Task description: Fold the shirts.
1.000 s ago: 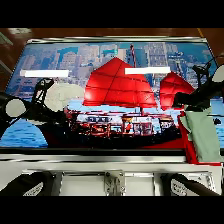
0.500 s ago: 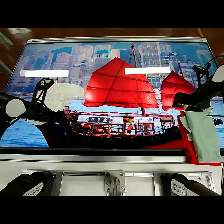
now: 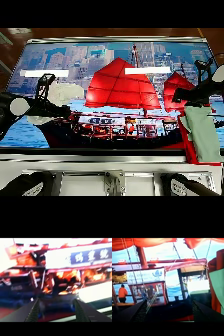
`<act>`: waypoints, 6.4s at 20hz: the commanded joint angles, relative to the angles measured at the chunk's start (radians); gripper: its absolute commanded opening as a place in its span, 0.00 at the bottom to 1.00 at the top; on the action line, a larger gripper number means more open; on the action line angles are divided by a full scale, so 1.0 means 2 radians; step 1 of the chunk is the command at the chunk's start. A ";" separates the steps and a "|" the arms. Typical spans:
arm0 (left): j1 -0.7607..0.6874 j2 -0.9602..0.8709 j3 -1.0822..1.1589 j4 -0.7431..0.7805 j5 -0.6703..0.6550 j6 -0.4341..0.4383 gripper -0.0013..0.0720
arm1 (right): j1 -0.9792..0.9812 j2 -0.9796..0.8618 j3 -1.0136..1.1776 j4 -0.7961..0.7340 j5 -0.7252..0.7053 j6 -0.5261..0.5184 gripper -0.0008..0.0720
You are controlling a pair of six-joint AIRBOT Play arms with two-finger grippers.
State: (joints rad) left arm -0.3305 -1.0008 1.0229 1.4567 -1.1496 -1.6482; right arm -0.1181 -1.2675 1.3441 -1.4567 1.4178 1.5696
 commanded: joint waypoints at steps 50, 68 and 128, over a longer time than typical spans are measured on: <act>-0.101 -0.136 0.047 -0.266 0.151 -0.016 0.81 | 0.031 0.112 -0.136 0.084 -0.047 -0.124 0.95; -0.236 -0.194 -0.177 -0.560 0.268 0.078 0.86 | -0.217 -0.071 -0.149 0.149 0.010 -0.171 0.95; 0.107 -0.179 0.090 -0.005 0.229 -0.216 0.07 | -0.040 -0.161 -0.007 0.240 -0.288 -0.046 0.10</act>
State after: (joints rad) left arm -0.1223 -1.2388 1.2076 1.5394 -0.8177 -2.0502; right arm -0.2039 -1.4799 1.3407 -1.0447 0.9386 1.4788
